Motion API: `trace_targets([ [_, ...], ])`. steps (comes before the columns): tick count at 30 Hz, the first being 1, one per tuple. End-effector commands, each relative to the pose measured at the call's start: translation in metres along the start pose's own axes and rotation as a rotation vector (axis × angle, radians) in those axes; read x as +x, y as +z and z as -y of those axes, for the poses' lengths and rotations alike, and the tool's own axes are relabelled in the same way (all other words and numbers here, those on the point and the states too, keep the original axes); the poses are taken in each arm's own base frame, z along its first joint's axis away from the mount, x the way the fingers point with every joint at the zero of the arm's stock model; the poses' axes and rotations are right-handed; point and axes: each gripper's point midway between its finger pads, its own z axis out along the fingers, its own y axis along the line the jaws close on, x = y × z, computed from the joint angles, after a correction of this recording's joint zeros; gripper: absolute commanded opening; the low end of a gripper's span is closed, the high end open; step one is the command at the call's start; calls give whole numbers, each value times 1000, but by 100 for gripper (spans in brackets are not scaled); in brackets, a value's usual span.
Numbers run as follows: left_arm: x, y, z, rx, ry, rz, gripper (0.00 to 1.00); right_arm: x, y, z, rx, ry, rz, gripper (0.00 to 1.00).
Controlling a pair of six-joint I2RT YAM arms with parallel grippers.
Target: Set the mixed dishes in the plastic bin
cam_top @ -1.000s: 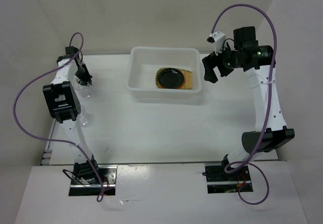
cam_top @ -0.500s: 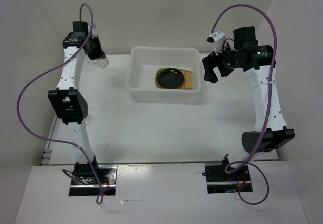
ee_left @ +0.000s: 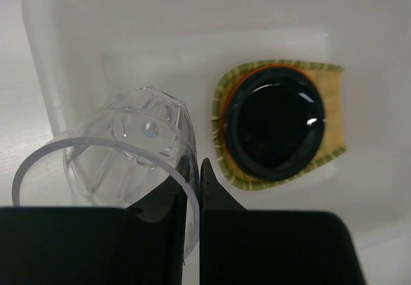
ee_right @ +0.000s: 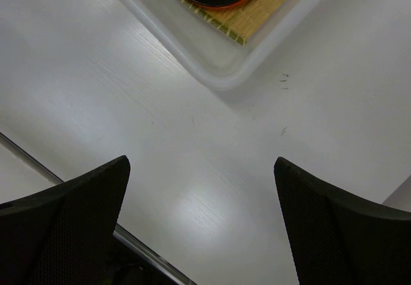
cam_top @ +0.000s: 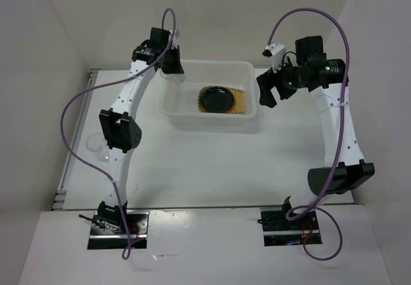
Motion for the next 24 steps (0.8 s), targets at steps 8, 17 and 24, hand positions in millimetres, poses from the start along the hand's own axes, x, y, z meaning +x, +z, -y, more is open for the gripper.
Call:
trace_targets([
  [8, 47, 60, -24, -103, -31, -115, 0, 6, -24, -7, 42, -17, 34, 97],
  [17, 76, 89, -16, -120, -5, -165, 2, 16, -26, -9, 54, -13, 18, 97],
  [24, 50, 66, 0, -103, 0, -102, 53, 18, -24, -9, 50, -10, 10, 97],
])
